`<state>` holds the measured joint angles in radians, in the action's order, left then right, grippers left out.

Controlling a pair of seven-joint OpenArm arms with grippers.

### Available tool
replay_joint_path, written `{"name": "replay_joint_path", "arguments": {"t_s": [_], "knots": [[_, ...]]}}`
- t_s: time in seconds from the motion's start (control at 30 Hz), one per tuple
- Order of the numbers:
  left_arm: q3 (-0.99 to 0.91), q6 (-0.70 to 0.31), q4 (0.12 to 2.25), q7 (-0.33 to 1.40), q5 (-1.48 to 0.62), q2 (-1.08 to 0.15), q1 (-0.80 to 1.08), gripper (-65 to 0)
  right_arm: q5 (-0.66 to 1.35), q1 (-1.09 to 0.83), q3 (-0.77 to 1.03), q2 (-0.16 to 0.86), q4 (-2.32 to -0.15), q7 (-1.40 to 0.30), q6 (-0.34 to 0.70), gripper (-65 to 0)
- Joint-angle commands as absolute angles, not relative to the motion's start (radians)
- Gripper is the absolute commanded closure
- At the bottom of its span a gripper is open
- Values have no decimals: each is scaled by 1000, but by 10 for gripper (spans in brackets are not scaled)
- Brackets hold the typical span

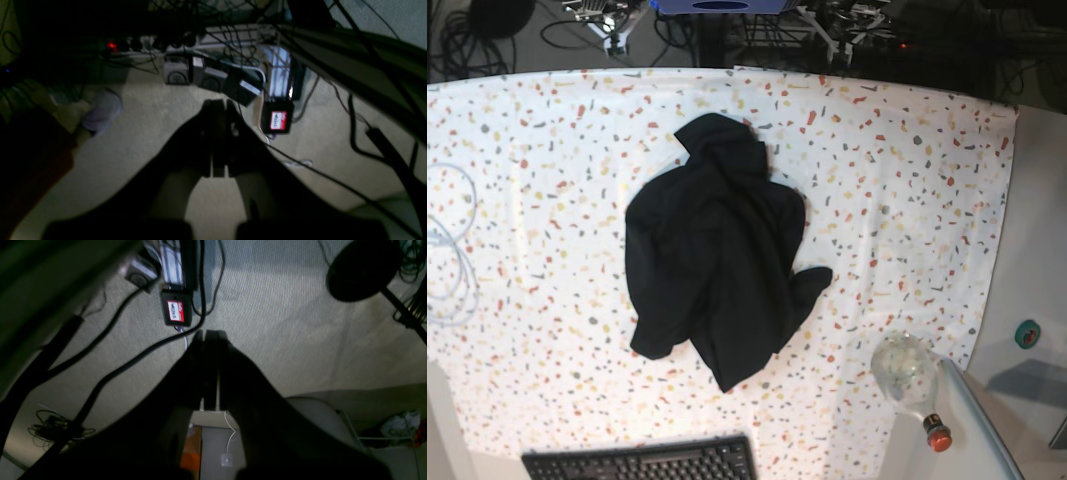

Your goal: Layout the t-shirt on the table in an organized manner, then fold the t-shirt properly

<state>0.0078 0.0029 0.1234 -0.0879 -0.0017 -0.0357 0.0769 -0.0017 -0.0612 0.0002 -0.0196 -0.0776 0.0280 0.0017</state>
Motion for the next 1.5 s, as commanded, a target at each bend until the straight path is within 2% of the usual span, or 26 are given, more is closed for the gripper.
{"name": "replay_joint_path", "arguments": {"t_s": [0.0, 0.5, 0.53, 0.6, 0.67, 0.7, 0.73, 0.87, 0.9, 0.97, 1.03, 1.1, 1.47], "knots": [[8, 7, 120, -82, -4, -39, 90, 0, -2, -76, -2, -19, -73, 16, 5, 0], [1, 7, 120, -88, -5, -39, 91, 0, 2, -77, 4, -16, -73, 21, 4, 0], [1, 7, 120, -88, -5, -39, 91, 0, 2, -77, 4, -16, -73, 21, 5, -84], [1, 7, 120, -88, -5, -41, 90, 0, 2, -77, 5, -16, -73, 22, 5, -321], [1, 7, 120, -88, -5, -41, 88, 0, 2, -79, 5, -16, -73, 36, 7, -513], [1, 7, 120, -88, -5, -42, 88, 0, 2, -88, 5, -16, -73, 59, 7, -597], [1, 7, 120, -88, -5, -42, 88, 0, 2, -97, 5, -16, -73, 94, 7, -650], [1, 7, 120, -90, -5, -42, 91, 0, -2, -124, -2, -16, -73, 194, 13, -650], [1, 7, 120, -90, -5, -44, 91, 0, -2, -127, -2, -16, -73, 196, 28, -621], [1, 7, 120, -90, -5, -44, 91, 0, -2, -127, -2, -16, -73, 189, 81, -476], [1, 7, 120, -90, -5, -44, 90, 0, 1, -127, 2, -15, -73, 182, 117, -254], [1, 7, 120, -90, -5, -44, 90, 0, 1, -125, 2, -8, -73, 177, 114, 0], [4, 7, 122, -90, -5, -44, 88, 0, 1, -128, 2, -4, -73, 183, 114, 0]]}}
